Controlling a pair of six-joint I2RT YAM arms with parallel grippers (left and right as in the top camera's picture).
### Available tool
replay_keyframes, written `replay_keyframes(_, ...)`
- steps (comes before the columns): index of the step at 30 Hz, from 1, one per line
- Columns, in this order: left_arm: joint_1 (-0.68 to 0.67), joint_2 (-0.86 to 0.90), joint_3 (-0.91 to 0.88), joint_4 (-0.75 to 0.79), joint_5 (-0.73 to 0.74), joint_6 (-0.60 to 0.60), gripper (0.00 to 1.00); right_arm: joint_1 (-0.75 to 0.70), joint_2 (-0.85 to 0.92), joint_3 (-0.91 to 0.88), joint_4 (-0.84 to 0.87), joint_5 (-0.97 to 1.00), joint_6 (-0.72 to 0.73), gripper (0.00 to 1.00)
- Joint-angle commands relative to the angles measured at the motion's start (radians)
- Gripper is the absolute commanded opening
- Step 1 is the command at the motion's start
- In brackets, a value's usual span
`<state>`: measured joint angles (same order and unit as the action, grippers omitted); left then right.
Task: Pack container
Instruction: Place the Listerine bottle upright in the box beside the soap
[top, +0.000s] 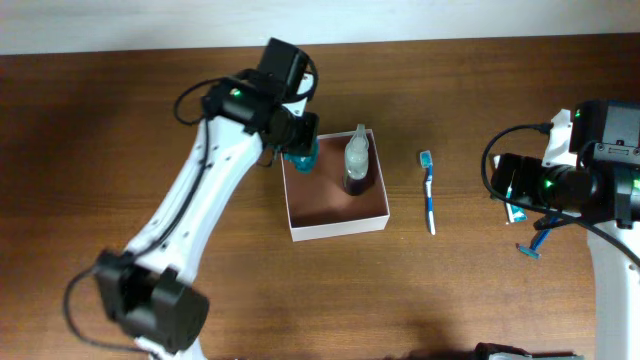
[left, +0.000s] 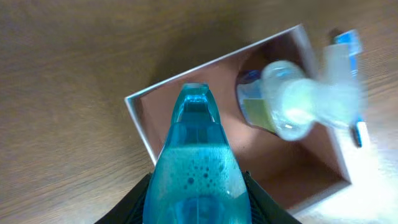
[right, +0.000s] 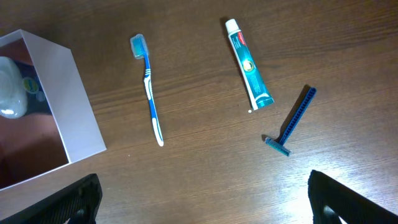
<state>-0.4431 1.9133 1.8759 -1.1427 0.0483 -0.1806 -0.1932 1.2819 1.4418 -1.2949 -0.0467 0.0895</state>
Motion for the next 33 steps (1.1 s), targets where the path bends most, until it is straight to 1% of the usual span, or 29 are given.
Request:
replay_keyframes(1, -0.002, 0.081, 0.016, 0.019, -0.010, -0.013, 0.01, -0.003, -0.002, 0.017, -0.001, -0.011, -0.003, 0.99)
replay_keyframes(5, -0.002, 0.134, 0.016, 0.056, -0.011, -0.013, 0.02, -0.003, -0.002, 0.017, -0.001, -0.010, -0.003, 0.98)
replay_keyframes(6, -0.002, 0.145, 0.016, 0.059, -0.011, -0.013, 0.08, -0.003, -0.002, 0.017, -0.001, -0.010, -0.003, 0.99)
replay_keyframes(8, -0.002, 0.150, 0.016, 0.058, -0.011, -0.013, 0.09, -0.003, -0.002, 0.017, -0.001, -0.010, -0.003, 0.99)
replay_keyframes(10, -0.002, 0.155, 0.016, 0.059, -0.011, -0.013, 0.18, -0.003, -0.002, 0.017, -0.001, -0.010, -0.003, 0.98)
replay_keyframes(11, -0.002, 0.156, 0.016, 0.060, -0.011, -0.013, 0.20, -0.003, -0.002, 0.017, -0.002, -0.010, -0.003, 0.99)
replay_keyframes(12, -0.002, 0.157, 0.016, 0.061, -0.011, -0.013, 0.26, -0.004, -0.002, 0.017, -0.003, -0.010, -0.003, 0.99)
replay_keyframes(14, -0.002, 0.157, 0.016, 0.061, -0.010, -0.013, 0.43, -0.003, -0.002, 0.017, -0.005, -0.010, -0.003, 0.99)
replay_keyframes(16, -0.002, 0.157, 0.016, 0.061, -0.010, -0.013, 0.50, -0.003, -0.002, 0.017, -0.005, -0.010, -0.003, 0.99)
replay_keyframes(17, -0.002, 0.157, 0.016, 0.061, -0.010, -0.013, 0.58, -0.003, -0.002, 0.017, -0.005, -0.010, -0.003, 0.99)
replay_keyframes(21, -0.002, 0.157, 0.016, 0.058, -0.010, -0.013, 0.63, -0.003, -0.002, 0.017, -0.005, -0.010, -0.003, 0.98)
replay_keyframes(26, -0.002, 0.131, 0.047, 0.034, -0.011, -0.012, 0.72, -0.003, -0.002, 0.017, -0.005, -0.010, -0.003, 0.98)
replay_keyframes(29, -0.002, 0.068, 0.109, -0.010, -0.011, 0.026, 0.75, -0.003, -0.002, 0.017, -0.001, -0.010, -0.003, 0.98)
replay_keyframes(31, -0.002, 0.000, 0.169, -0.045, -0.012, 0.075, 0.78, -0.003, -0.001, 0.017, 0.005, -0.010, -0.003, 0.99)
replay_keyframes(33, -0.001, -0.064, 0.207, -0.072, -0.042, 0.100, 0.80, -0.003, 0.003, 0.017, 0.006, -0.010, -0.005, 0.98)
